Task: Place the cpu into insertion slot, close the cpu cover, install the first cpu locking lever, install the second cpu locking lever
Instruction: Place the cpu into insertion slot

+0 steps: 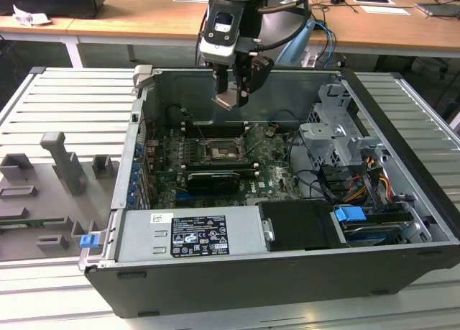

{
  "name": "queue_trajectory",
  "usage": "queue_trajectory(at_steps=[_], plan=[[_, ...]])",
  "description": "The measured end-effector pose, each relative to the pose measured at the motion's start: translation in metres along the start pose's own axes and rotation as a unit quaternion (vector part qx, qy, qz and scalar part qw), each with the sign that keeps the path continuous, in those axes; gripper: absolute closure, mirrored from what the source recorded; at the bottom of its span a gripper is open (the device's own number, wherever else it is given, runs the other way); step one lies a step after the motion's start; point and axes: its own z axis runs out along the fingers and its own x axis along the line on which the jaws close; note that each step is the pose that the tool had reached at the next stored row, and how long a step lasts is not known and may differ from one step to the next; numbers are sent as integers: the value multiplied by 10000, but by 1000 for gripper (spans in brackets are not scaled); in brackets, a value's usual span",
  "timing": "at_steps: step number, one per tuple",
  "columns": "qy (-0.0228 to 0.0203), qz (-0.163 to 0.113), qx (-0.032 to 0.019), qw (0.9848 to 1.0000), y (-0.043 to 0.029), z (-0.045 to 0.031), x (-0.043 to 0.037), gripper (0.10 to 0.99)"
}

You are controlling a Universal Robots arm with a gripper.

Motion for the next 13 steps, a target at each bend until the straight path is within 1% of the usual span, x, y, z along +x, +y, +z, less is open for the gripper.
queue_trajectory(at_steps=[13], plan=[[-7,106,-3,9999,-1,22,-1,561]])
